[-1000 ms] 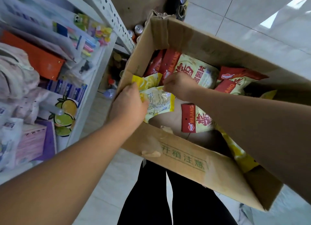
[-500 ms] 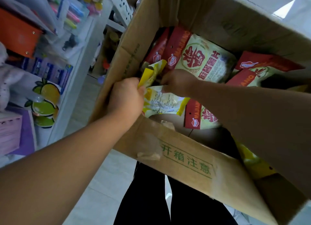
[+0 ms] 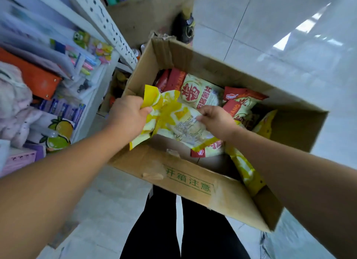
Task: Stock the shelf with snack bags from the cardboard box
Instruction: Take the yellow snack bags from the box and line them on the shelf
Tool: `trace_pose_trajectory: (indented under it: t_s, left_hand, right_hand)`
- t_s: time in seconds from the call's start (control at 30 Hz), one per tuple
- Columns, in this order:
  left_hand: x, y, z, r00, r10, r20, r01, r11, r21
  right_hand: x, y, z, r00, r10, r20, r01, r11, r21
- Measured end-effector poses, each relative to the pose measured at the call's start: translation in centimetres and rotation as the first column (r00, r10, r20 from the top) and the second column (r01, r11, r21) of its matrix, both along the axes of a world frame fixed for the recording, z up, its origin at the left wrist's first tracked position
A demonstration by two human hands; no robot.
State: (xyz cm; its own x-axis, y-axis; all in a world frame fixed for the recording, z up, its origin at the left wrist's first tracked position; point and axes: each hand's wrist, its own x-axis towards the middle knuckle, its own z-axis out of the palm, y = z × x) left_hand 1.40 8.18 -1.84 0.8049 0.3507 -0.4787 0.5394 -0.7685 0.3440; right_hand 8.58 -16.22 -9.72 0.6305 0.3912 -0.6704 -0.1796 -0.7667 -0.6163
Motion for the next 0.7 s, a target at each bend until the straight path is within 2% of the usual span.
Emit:
trace_pose_trajectory:
  t_s: [0.13, 0.23, 0.4, 0.7]
  left_hand:
    - [2.0, 0.7, 6.5, 0.993, -0.11, 0.037, 0.111, 0.993, -0.026]
    - [2.9, 1.3, 11.6, 0.991, -0.129, 0.037, 0.13, 0.991, -0.034]
    - [2.5, 2.2, 21.3, 0.997, -0.069, 0.035, 0.069, 0.998, -0.009]
    - [-3.2, 6.7, 41.9, 0.991, 0.016, 0.129, -0.025, 0.997, 0.072]
  right_hand:
    - [0.7, -1.9, 6.0, 0.979, -0.201, -0.019, 0.202, 0.976, 0.084]
    - [1.3, -2.7, 11.4, 0.951, -0.306, -0.039, 0.307, 0.93, 0.2]
    - [1.5, -3.2, 20.4, 0.873, -0.47, -0.128, 0.473, 0.755, 0.453]
    - [2.9, 2.4, 34.9, 0.947, -0.319, -0.03, 0.255, 0.694, 0.673]
